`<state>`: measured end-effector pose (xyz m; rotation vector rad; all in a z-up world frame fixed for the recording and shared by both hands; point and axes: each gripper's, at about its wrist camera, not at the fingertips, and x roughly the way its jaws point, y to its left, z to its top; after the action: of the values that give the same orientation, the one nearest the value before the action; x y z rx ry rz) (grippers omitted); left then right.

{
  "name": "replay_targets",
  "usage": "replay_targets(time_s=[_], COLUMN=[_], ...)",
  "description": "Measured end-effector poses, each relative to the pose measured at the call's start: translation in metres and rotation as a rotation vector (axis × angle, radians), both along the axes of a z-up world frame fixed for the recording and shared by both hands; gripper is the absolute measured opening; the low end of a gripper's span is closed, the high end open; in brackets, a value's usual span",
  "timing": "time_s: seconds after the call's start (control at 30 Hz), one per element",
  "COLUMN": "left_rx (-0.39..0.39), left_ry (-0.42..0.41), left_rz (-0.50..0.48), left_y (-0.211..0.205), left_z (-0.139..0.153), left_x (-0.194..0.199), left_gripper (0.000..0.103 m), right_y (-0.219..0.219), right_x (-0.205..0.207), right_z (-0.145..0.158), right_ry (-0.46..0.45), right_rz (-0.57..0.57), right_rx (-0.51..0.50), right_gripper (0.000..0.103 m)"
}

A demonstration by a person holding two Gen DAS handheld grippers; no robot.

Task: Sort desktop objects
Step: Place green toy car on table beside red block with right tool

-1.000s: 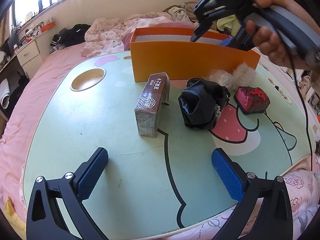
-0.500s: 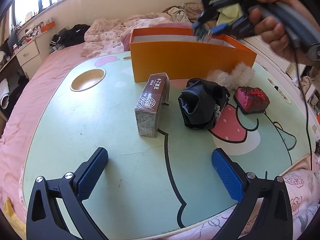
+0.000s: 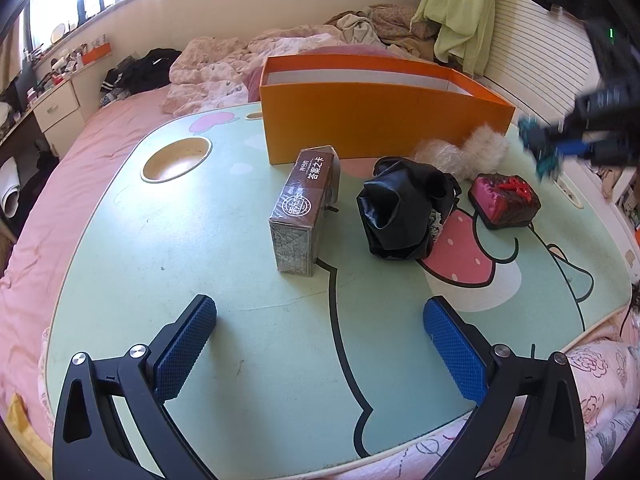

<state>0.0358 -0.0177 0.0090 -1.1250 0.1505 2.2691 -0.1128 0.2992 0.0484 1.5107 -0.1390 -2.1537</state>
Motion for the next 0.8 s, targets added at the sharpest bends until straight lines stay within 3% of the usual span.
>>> replay_targets(time_s=[0.13, 0.2, 0.27, 0.4, 0.53, 0.63, 0.7, 0.73, 0.8], left_rx=[0.000, 0.001, 0.001, 0.001, 0.001, 0.000, -0.001, 0.000, 0.001], left_ry=[0.000, -0.001, 0.000, 0.000, 0.000, -0.001, 0.001, 0.001, 0.001], left_rz=[-0.001, -0.001, -0.001, -0.002, -0.003, -0.004, -0.004, -0.004, -0.004], left_y=[0.000, 0.000, 0.000, 0.000, 0.000, 0.000, 0.000, 0.000, 0.000], left_z=[0.001, 0.000, 0.000, 0.001, 0.001, 0.000, 0.000, 0.000, 0.000], left_x=[0.000, 0.000, 0.001, 0.001, 0.001, 0.001, 0.001, 0.000, 0.000], left_gripper=[0.103, 0.103, 0.103, 0.103, 0.103, 0.103, 0.103, 0.103, 0.103], right_y=[-0.012, -0.018, -0.020, -0.013, -0.002, -0.004, -0.011, -0.014, -0.026], right_x=[0.003, 0.005, 0.010, 0.033, 0.064, 0.089, 0.105, 0.110, 0.115], right_z=[-0.029, -0.027, -0.017, 0.003, -0.009, -0.030, -0.034, -0.037, -0.039], right_ry=[-0.101, -0.144, -0.115, 0.063, 0.090, 0.162, 0.300, 0.336, 0.358], right_rz=[0.041, 0.085, 0.094, 0.068, 0.104, 0.124, 0.126, 0.141, 0.181], right_rx=[-0.061, -0.170, -0.239, -0.115, -0.062, 0.014, 0.057, 0.097, 0.198], right_gripper=[0.027, 0.029, 0.032, 0.043, 0.043, 0.045, 0.062, 0.064, 0.087])
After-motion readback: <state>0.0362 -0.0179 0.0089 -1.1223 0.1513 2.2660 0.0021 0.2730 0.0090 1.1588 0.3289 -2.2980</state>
